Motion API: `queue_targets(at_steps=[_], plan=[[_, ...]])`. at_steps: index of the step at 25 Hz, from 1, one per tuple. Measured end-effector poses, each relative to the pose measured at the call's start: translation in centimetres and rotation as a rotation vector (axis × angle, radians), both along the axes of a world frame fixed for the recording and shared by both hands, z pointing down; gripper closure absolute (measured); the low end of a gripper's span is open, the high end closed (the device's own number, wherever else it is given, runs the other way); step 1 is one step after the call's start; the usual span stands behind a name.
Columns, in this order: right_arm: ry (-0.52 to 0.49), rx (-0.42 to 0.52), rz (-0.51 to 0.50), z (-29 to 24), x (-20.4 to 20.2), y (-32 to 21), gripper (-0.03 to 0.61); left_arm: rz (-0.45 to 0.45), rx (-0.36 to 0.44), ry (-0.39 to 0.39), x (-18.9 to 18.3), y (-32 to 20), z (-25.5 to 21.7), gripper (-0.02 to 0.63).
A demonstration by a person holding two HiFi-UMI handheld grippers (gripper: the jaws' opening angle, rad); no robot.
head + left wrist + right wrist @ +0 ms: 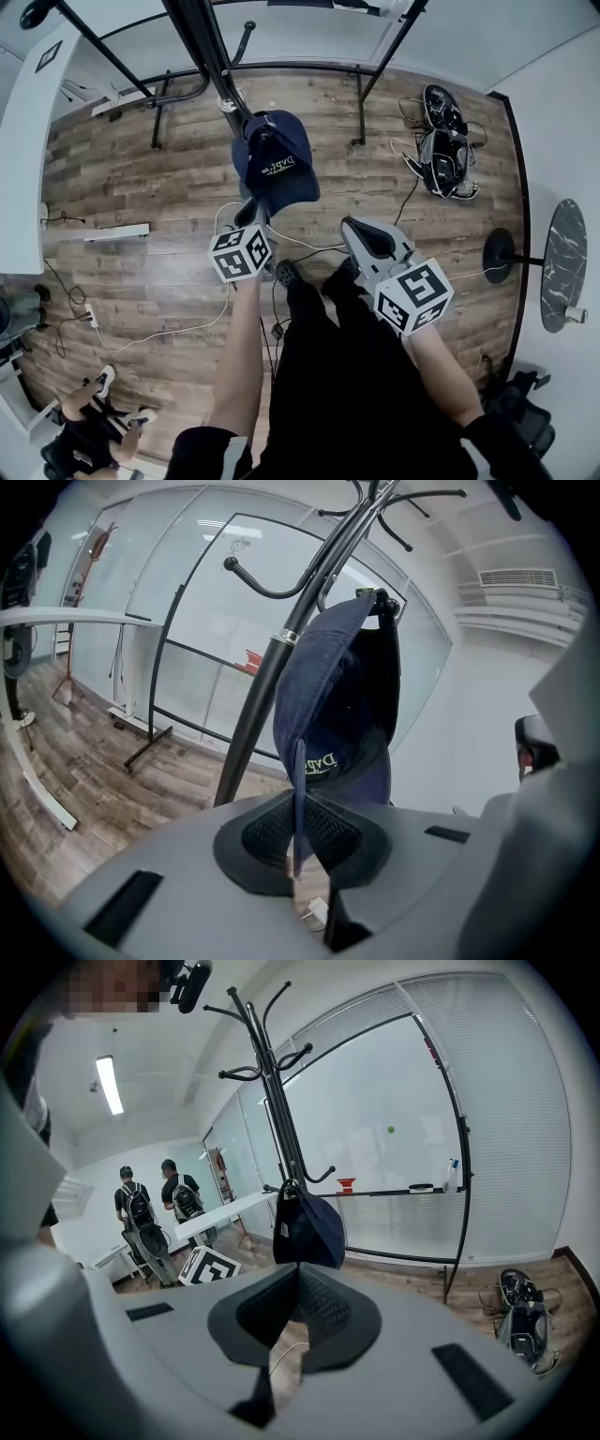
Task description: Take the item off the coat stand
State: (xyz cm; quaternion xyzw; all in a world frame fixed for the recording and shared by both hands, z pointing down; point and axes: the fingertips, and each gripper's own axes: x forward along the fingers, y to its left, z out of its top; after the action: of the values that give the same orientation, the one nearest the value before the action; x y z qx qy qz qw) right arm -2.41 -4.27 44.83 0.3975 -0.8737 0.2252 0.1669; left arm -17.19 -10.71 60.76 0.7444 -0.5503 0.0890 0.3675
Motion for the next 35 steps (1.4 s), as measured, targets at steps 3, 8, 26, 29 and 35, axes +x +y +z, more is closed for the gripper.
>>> queue_targets(at_steps=[3,8,26,29,35], plan=[[-0.004,0.001,0.008,-0.1,0.1,-0.1,0.548,0.006,0.002,0.003,0.2,0.3,-0.2,0.583],[-0.013,0.002,0.011,-0.1,0.3,0.4,0.548,0.020,0.005,-0.002,0.8,1.3,-0.4,0.583],[-0.081,0.022,-0.093,-1.1,3.0,-1.0,0.548,-0.031,-0.061,0.006,6.0,5.9,-0.3,0.581],[-0.101,0.040,-0.114,-1.7,4.3,-1.8,0.548,-0.052,-0.044,0.008,7.9,6.2,-1.5,0.583],[-0.156,0.092,-0.158,-4.0,7.1,-3.7,0.548,-0.112,0.011,-0.006,10.6,5.4,-5.4,0.581]])
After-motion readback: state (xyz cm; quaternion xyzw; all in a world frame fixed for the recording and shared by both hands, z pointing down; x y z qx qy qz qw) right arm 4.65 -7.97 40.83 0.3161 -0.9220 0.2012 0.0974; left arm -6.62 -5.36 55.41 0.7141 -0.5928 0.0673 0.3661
